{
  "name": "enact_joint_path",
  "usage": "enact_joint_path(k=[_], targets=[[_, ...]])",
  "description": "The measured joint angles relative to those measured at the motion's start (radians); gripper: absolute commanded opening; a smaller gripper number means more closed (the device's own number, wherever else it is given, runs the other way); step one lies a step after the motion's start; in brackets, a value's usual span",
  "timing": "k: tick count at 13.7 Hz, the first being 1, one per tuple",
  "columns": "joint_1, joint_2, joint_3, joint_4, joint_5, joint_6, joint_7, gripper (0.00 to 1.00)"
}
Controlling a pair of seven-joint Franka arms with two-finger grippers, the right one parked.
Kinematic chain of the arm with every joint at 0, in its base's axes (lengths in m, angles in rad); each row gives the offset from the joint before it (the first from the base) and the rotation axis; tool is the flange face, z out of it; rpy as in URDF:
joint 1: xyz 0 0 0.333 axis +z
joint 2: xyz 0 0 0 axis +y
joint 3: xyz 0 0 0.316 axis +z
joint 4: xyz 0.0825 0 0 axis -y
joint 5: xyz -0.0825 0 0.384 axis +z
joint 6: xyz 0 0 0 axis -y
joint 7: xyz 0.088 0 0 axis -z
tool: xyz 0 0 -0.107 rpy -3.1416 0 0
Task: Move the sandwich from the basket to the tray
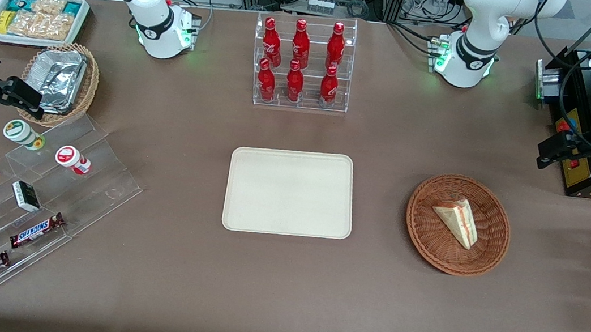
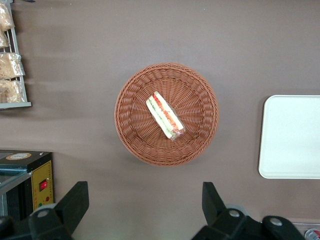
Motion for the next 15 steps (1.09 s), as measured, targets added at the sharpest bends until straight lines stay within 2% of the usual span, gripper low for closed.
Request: enact_joint_path(k=[10, 15], targets=[[0.000, 0.013, 0.004, -0.029, 0.000, -0.005, 0.048, 1.00], [0.008, 0.040, 0.012, -0.216, 0.000, 0.211, -0.018, 1.00]])
